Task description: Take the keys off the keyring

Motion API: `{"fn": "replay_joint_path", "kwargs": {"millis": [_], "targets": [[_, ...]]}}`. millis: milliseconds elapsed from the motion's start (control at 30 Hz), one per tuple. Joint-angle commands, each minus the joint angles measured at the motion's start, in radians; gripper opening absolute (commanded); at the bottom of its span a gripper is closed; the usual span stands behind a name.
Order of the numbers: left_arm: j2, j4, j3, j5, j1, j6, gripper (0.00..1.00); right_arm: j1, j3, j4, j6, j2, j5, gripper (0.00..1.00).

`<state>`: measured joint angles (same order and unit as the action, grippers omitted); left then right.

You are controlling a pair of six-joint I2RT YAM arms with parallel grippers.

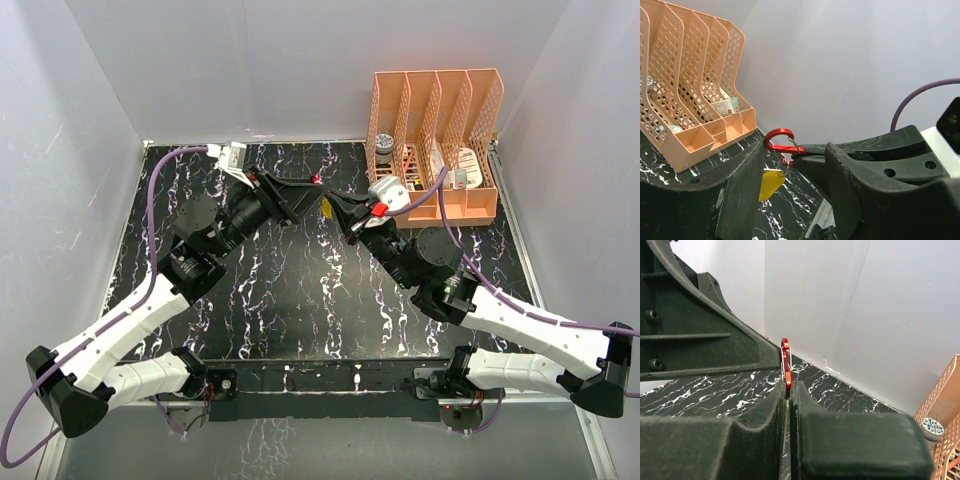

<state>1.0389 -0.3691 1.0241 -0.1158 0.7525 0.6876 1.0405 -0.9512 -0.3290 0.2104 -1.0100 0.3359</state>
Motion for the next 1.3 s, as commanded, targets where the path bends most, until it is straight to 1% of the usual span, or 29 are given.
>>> {"fn": "replay_joint_path", "kwargs": {"millis": [0,167,333,567,767,933,1133,1267], "targets": [[0.007,-0.057,0.0,-0.053,-0.005,0.027,0.48,0.004,0.01,-0.082,0.012,0.002,0.015,0.0],[0.029,-0.053,0.002,-0.073,-0.004,0.045,0.48,0.004,0.034,-0.118,0.031,0.008,0.026,0.0],[0.039,-0.049,0.013,-0.076,-0.005,0.052,0.48,0.004,0.033,-0.119,0.046,-0.002,0.029,0.0],[0.043,-0.018,0.03,-0.082,-0.005,0.053,0.44,0.003,0.032,-0.128,0.069,-0.005,0.041,0.0],[0.024,0.041,0.045,-0.039,-0.005,0.024,0.43,0.004,0.018,-0.093,0.09,-0.002,0.05,0.0],[0.027,0.066,0.063,-0.038,-0.007,0.019,0.42,0.004,0.012,-0.072,0.11,-0.003,0.066,0.0],[0.043,0.055,0.07,-0.051,-0.008,0.032,0.34,0.004,0.017,-0.071,0.116,0.0,0.076,0.0],[0.052,0.024,0.065,-0.067,-0.011,0.043,0.33,0.004,0.021,-0.069,0.114,0.002,0.071,0.0]]}}
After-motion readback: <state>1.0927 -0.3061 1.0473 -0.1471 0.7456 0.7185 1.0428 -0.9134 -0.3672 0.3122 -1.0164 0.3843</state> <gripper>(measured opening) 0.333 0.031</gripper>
